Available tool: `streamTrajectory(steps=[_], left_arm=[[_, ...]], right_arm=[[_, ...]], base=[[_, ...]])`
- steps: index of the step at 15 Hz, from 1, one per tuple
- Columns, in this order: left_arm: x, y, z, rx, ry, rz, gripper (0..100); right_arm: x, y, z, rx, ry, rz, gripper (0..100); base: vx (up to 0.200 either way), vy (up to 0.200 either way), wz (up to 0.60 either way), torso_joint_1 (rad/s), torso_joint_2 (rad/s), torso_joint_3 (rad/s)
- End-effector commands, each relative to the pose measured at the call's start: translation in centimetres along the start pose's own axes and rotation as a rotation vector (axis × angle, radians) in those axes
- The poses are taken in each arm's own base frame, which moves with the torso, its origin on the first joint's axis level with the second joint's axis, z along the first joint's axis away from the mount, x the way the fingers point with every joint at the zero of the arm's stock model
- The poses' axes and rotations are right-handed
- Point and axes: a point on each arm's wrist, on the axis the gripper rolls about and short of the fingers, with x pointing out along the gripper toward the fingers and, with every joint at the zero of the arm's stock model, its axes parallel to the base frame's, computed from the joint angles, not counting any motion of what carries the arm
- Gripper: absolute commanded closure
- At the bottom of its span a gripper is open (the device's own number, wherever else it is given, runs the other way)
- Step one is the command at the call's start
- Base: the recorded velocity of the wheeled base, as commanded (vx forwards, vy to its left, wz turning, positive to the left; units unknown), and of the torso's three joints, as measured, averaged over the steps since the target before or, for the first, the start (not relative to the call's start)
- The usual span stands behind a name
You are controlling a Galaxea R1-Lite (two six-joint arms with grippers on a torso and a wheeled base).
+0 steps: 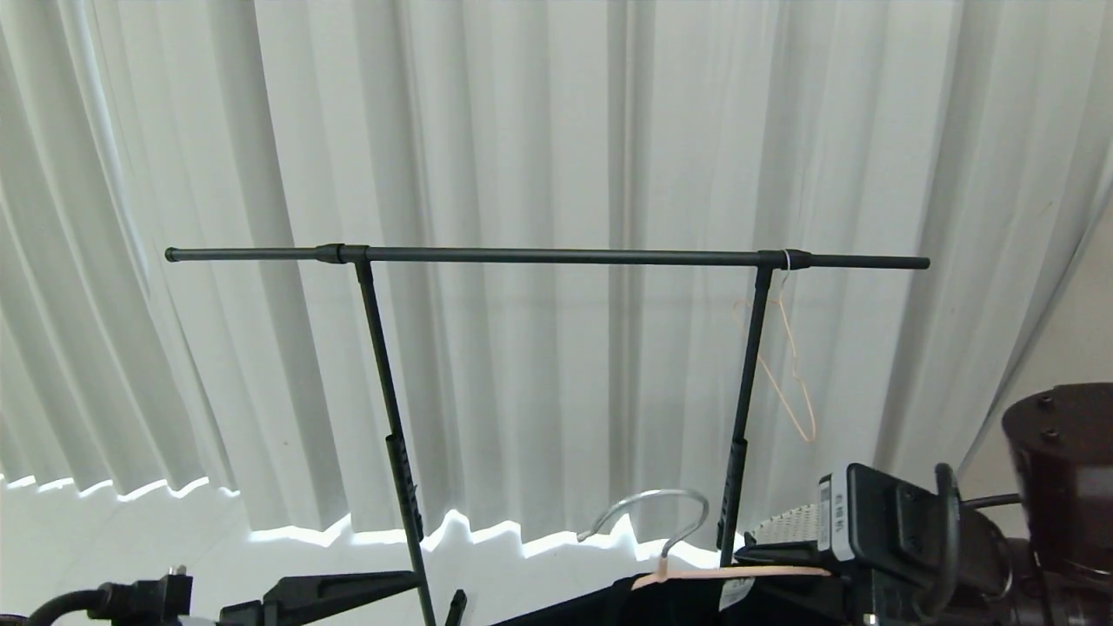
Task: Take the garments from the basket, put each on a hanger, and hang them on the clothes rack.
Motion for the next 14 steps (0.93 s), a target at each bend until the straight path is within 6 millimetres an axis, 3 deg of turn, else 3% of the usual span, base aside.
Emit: streamTrajectory(steps=[1, 6, 11, 12, 14], left_arm=[[-0.6, 1.3, -2.4, -0.082, 0.083, 0.143, 0], [-0.6, 1.9, -5.4, -0.193, 0.221, 0.213, 0], [0.9, 3.3, -5.6, -0.244, 0.288, 0.205, 0], [1.0, 3.3, -5.6, -0.244, 0.291, 0.202, 100], [1.2, 3.3, -5.7, -0.247, 0.304, 0.195, 100]], right_arm=[[-2.0, -0.8, -0.1, 0.018, -0.042, -0.071, 100], [-3.3, -1.2, -0.4, 0.031, -0.058, -0.115, 100], [-3.7, -1.1, -0.3, 0.026, -0.074, -0.119, 100], [-3.8, -1.1, -0.3, 0.024, -0.078, -0.12, 100], [-3.9, -1.0, -0.3, 0.024, -0.08, -0.121, 100]], base=[[0.0, 0.0, 0.0, 0.0, 0.0, 0.0], [0.0, 0.0, 0.0, 0.0, 0.0, 0.0], [0.0, 0.0, 0.0, 0.0, 0.0, 0.0], [0.0, 0.0, 0.0, 0.0, 0.0, 0.0], [0.0, 0.0, 0.0, 0.0, 0.0, 0.0]])
